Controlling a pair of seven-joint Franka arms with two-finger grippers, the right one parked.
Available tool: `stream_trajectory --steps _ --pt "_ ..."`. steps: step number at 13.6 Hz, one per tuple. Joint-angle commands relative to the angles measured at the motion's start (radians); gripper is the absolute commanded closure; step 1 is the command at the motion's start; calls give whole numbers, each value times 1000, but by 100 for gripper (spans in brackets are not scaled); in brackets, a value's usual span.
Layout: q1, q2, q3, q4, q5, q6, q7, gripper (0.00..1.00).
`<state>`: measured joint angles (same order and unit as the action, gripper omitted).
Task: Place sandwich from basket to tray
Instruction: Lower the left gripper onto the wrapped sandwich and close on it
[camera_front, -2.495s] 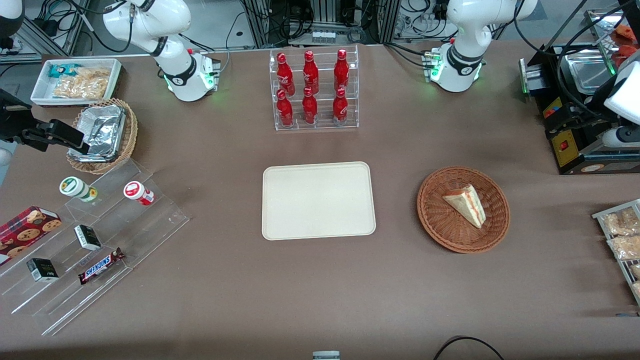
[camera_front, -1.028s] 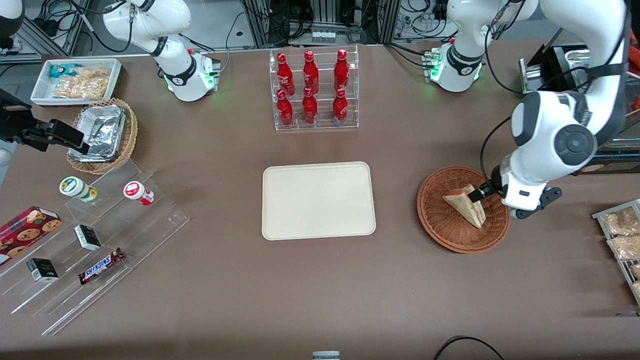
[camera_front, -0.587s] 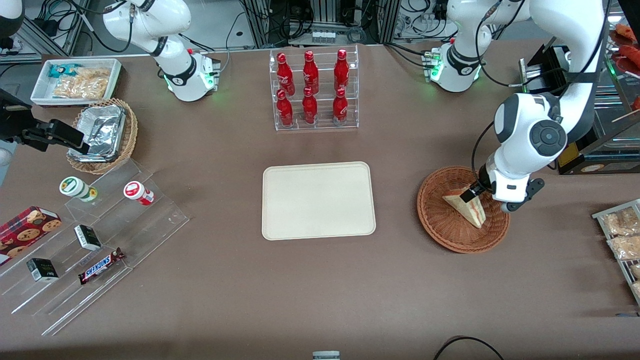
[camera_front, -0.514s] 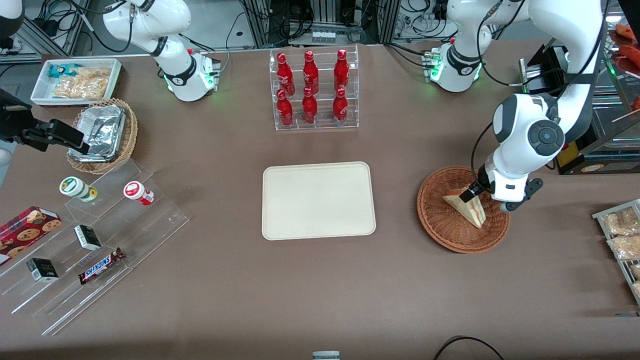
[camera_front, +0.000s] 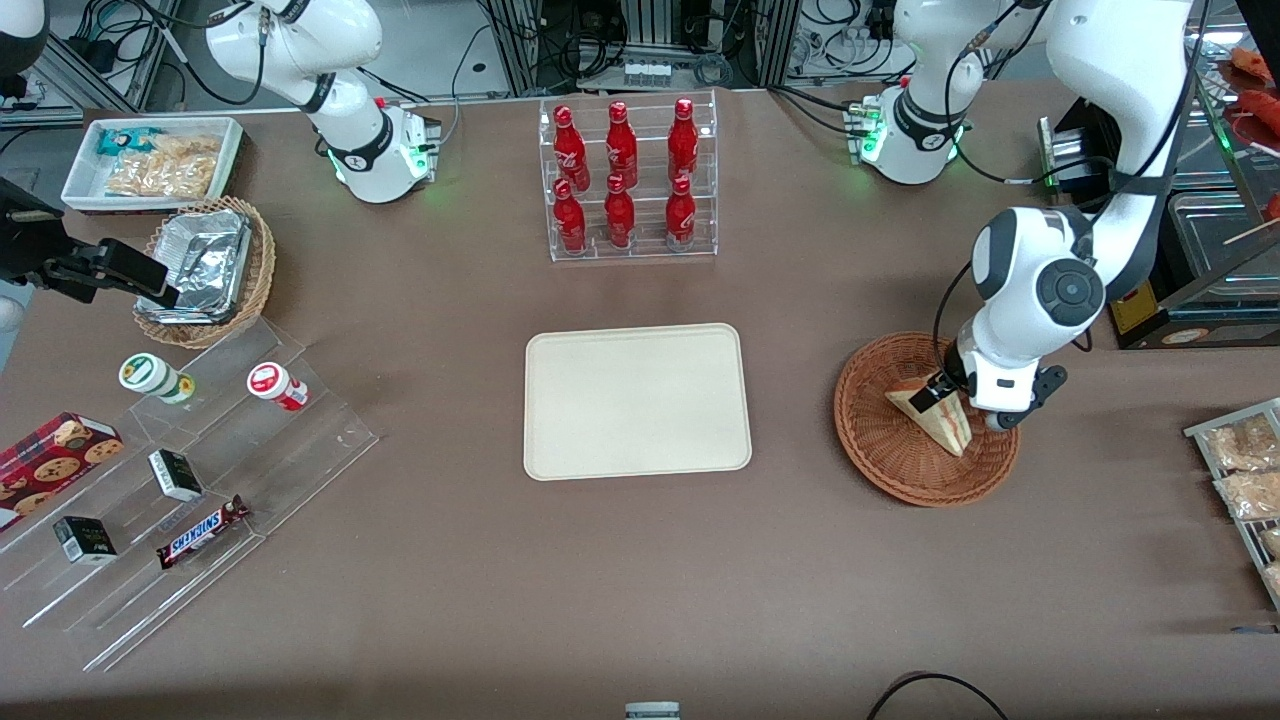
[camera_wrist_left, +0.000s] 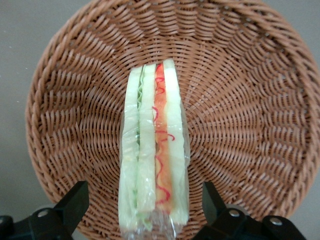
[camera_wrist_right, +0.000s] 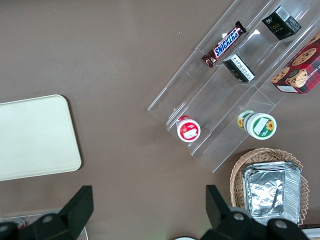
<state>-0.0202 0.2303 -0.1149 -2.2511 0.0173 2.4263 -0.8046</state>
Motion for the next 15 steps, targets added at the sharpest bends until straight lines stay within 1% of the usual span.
stream_trajectory --steps 1,3,4,6,7,9,10,12,14,15 --pt "-1 24 0 -2 -5 39 -27 26" --pt "-1 30 0 4 -5 34 -41 87" --pt "-3 31 0 5 -5 31 -38 92" --pt "-6 21 0 28 -4 11 -38 93" --pt "-7 6 1 39 1 -28 -36 93" --pt "-7 -37 0 99 9 -168 -31 93" --pt "-10 -52 -2 160 9 -267 -25 93" --pt "-73 -42 -12 333 7 -491 -36 94" --pt "-160 19 -12 512 1 -637 -48 94" --pt "-203 49 -12 575 -3 -682 -71 94"
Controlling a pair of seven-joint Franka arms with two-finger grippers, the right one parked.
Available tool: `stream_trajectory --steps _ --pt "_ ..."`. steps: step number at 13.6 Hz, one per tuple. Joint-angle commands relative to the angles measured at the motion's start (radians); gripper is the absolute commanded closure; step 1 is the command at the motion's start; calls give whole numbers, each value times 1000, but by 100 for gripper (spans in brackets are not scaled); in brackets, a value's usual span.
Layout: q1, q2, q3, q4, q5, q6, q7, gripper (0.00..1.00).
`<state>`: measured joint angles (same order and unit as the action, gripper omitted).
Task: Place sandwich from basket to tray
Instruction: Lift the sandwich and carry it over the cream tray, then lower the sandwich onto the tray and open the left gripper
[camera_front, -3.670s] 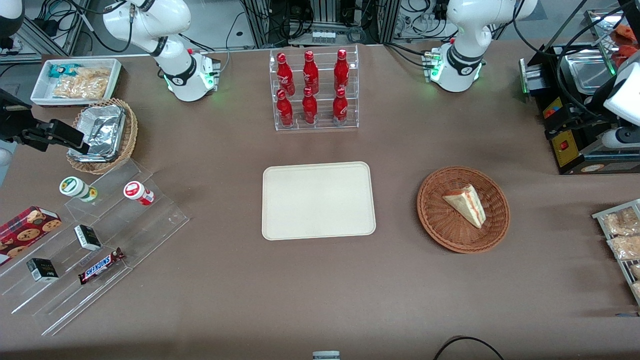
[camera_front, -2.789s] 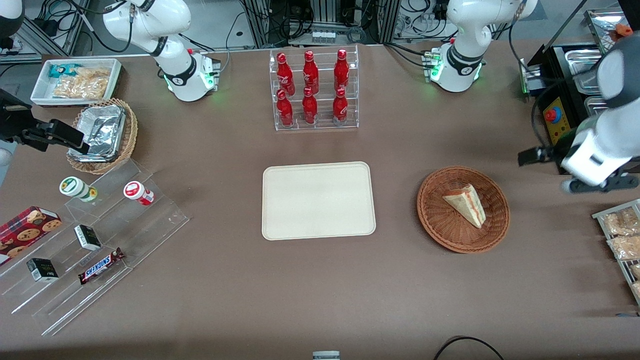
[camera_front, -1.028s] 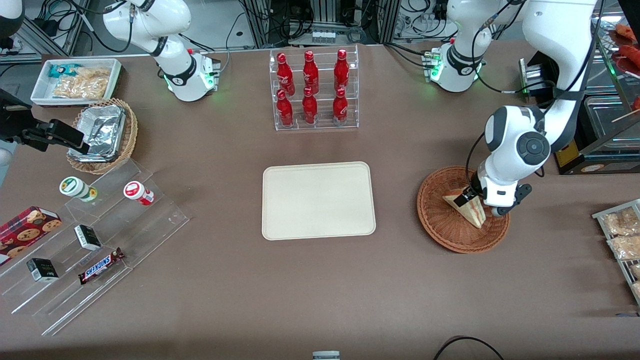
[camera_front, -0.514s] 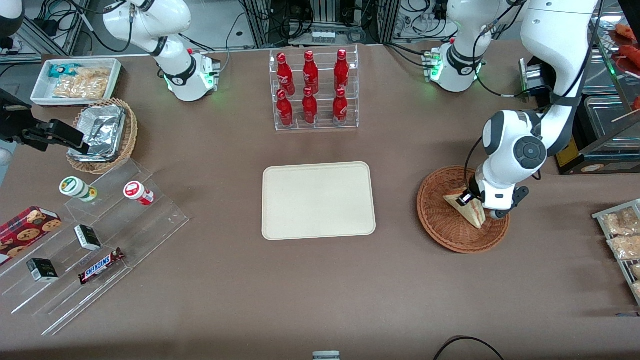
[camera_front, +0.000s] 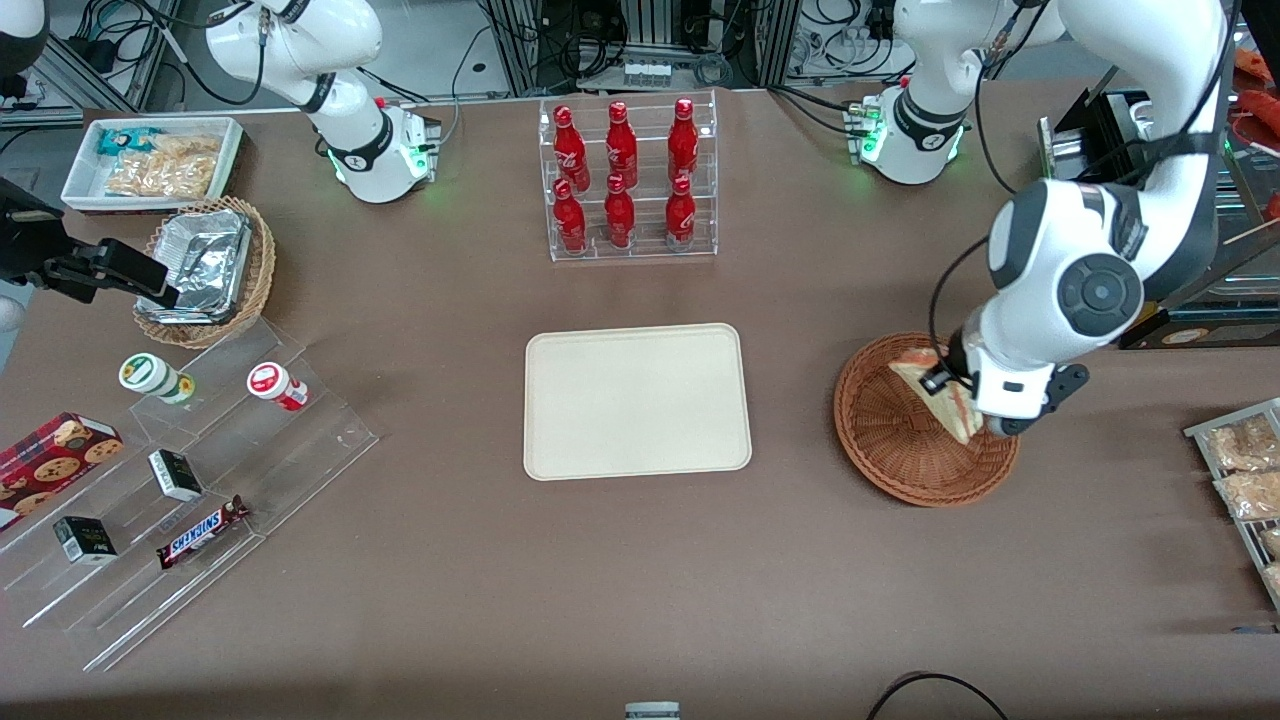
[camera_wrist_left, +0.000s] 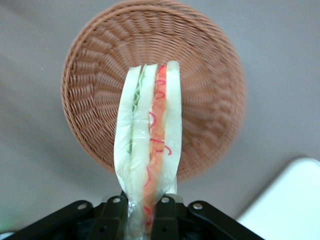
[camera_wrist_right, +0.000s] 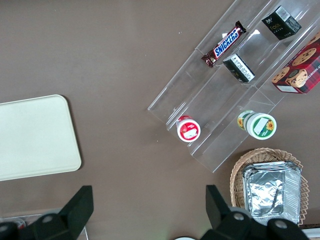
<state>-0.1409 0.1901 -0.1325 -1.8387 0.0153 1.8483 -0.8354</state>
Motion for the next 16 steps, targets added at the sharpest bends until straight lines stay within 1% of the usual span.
stream_trajectory --steps 1,3,6,9,12,13,14,15,16 --pt "-136 122 5 211 -6 -109 -82 94" --pt "-234 199 -2 271 -6 -89 -105 94" --pt "-363 326 -2 406 -6 -60 -96 93" --pt "-465 409 -1 432 0 78 -87 93" --pt "-532 469 -1 430 9 199 -84 92" --pt "-536 489 -1 430 23 216 -83 91" --pt "-545 511 -1 432 61 227 -83 91" --pt "-563 529 -1 432 83 238 -83 91" --pt "-575 546 -1 432 87 256 -85 91"
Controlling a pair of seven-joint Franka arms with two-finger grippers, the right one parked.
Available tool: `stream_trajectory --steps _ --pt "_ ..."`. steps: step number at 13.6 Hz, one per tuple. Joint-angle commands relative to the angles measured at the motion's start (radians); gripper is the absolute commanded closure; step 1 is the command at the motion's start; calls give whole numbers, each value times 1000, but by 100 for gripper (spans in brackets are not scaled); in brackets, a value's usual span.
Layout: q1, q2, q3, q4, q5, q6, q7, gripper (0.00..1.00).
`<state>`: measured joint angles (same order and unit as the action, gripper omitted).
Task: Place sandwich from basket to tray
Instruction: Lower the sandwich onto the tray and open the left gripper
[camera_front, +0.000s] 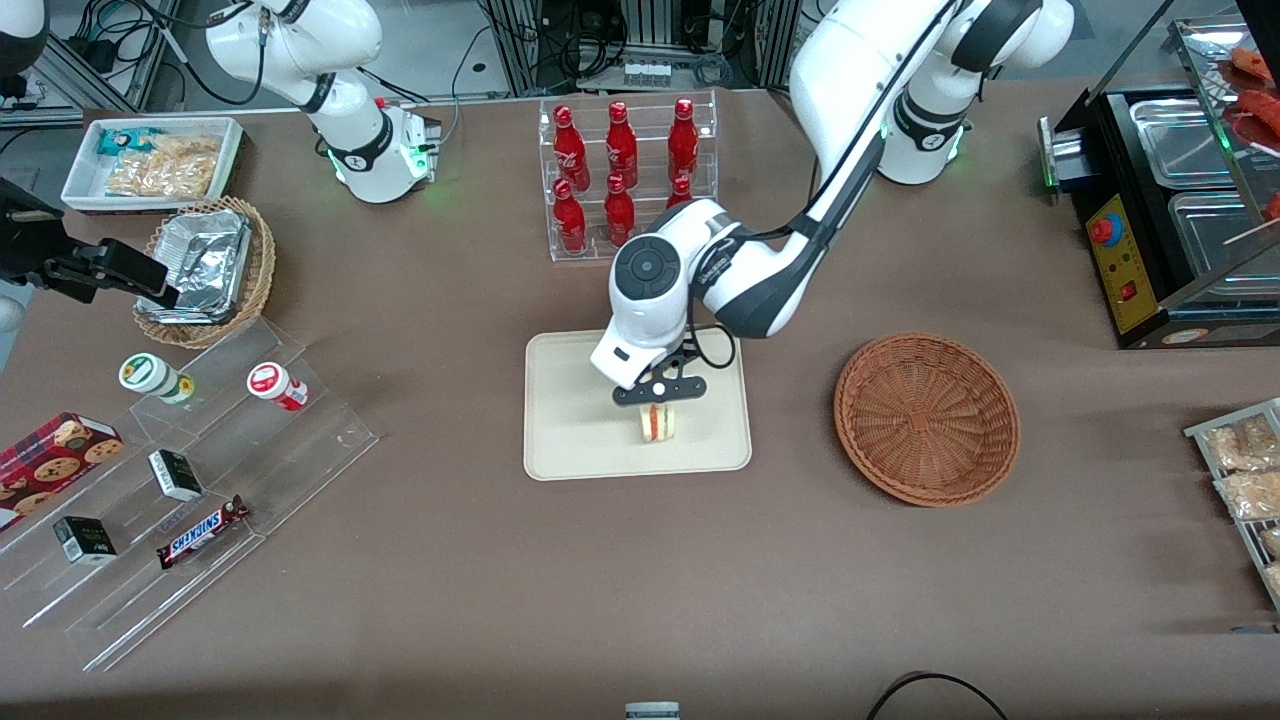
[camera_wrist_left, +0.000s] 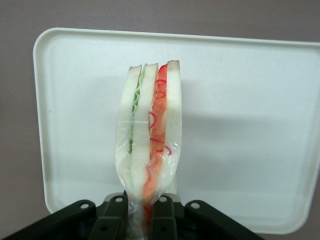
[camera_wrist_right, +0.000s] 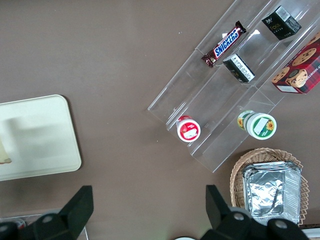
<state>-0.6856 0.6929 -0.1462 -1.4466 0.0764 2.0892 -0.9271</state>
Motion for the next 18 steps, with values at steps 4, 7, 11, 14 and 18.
stream_trajectory --steps 4,7,11,14,18 --pt "-54 95 13 40 28 86 7 91" --pt "-57 97 13 38 26 86 -4 59" --pt "-45 54 17 43 20 84 -12 0" --pt "-22 -25 22 28 14 60 -16 0" --pt "111 -226 20 20 -6 -134 -15 0"
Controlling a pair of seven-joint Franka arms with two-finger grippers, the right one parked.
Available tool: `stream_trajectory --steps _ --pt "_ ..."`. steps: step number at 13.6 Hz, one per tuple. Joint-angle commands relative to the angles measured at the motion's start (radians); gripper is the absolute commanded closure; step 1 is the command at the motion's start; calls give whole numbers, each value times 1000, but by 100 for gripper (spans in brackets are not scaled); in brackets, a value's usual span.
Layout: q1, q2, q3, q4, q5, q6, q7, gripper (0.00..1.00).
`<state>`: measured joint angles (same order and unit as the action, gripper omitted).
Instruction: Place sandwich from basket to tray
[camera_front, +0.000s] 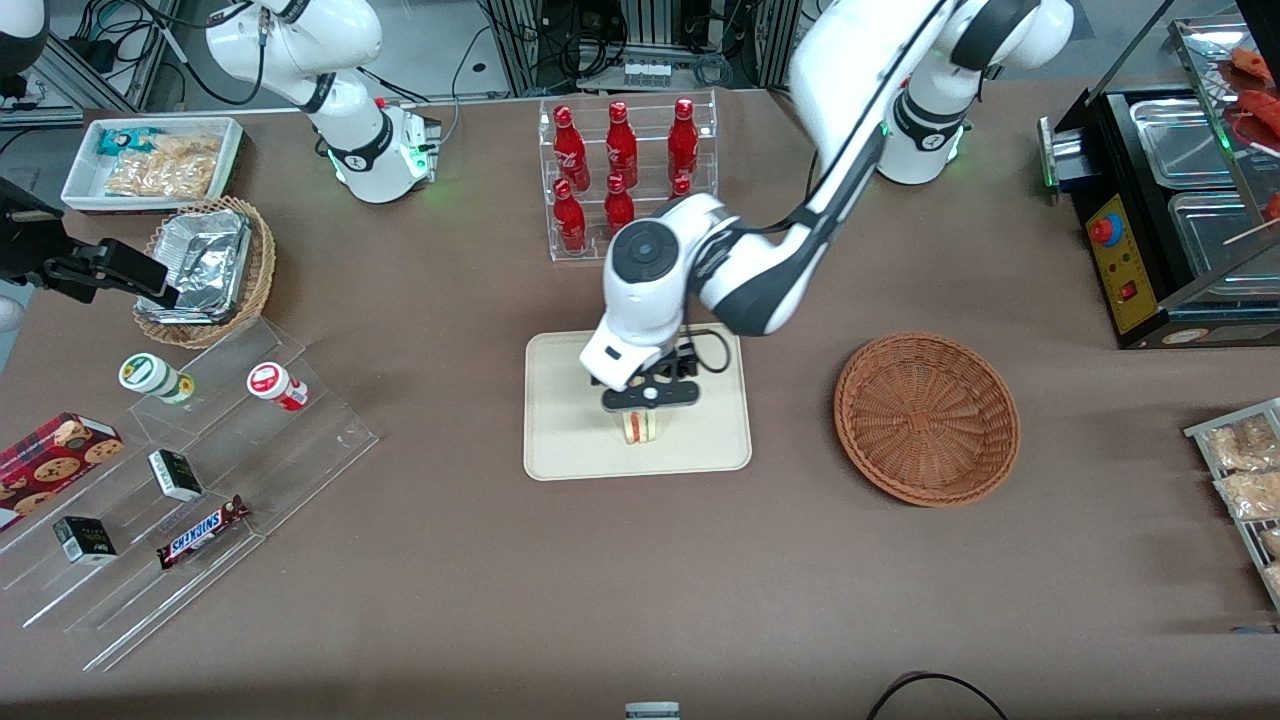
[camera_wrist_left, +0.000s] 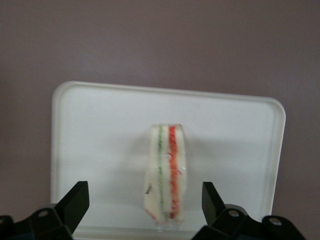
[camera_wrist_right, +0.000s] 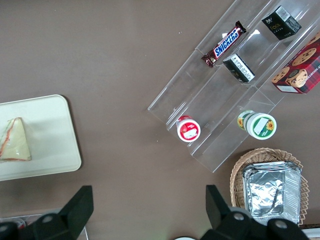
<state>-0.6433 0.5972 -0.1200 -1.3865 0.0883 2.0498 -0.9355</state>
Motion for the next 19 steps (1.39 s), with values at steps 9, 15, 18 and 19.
stream_trajectory --steps 9,15,18,19 --pt "474 -522 -4 -149 -45 -537 364 0" --pt "579 -623 -3 -304 -45 -516 569 1" --pt "635 -643 -3 -321 -45 -527 659 0" --pt "651 -651 -4 -330 -45 -527 694 0"
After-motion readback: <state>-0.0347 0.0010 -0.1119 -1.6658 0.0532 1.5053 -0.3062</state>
